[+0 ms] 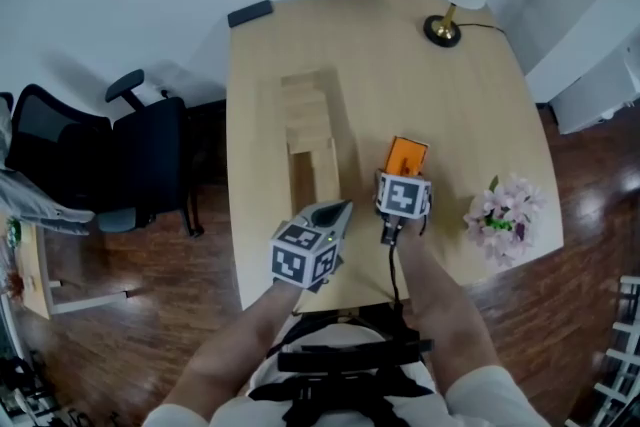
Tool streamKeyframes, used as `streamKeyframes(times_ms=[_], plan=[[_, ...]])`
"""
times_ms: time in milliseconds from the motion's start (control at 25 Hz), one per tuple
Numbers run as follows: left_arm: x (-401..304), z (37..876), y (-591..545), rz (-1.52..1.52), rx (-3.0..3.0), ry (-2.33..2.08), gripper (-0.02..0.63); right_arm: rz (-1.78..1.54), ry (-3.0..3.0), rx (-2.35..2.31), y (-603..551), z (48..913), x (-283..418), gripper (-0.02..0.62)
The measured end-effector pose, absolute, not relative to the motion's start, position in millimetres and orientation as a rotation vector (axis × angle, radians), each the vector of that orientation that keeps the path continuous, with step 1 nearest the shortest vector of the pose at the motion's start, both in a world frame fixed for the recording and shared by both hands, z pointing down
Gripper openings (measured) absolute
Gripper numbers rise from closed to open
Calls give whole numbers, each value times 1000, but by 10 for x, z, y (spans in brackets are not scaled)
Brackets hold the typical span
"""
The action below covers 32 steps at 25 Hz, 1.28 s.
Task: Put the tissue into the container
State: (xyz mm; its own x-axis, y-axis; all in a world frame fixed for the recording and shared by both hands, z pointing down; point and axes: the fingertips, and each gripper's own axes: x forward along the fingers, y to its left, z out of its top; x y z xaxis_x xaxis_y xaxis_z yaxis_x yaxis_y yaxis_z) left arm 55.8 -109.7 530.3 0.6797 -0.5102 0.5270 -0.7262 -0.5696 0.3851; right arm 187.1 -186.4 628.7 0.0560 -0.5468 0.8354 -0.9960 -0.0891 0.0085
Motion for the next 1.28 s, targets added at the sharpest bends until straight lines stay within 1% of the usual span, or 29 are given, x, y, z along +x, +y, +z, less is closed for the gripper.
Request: streamKeyframes(times_ms=[80,280,480,720,1000,1280], plan=[[480,5266,-1059,457,2296,-962,-8,911,-1574,1680,-1821,6243,1869,413],[200,5082,-954,370,2290,-1018,-8,867,-1721,1652,-1796,5920,1760,407],[-161,4968,-822,318,2259,-1093,-8,798,-1878,1574,-1787,5524,1413,408],[-540,4829,-756,278,2223,-1197,-8,755,-2011,1466,-1793,5259,900,407],[-913,4721,-791,259,2204,-1304,-6,764,-2087,1342,-1733,5213,293,407],[-952,4767,-725,228,2186,-1267,-6,789,-2120,1232,-1639,5337,-150,408]])
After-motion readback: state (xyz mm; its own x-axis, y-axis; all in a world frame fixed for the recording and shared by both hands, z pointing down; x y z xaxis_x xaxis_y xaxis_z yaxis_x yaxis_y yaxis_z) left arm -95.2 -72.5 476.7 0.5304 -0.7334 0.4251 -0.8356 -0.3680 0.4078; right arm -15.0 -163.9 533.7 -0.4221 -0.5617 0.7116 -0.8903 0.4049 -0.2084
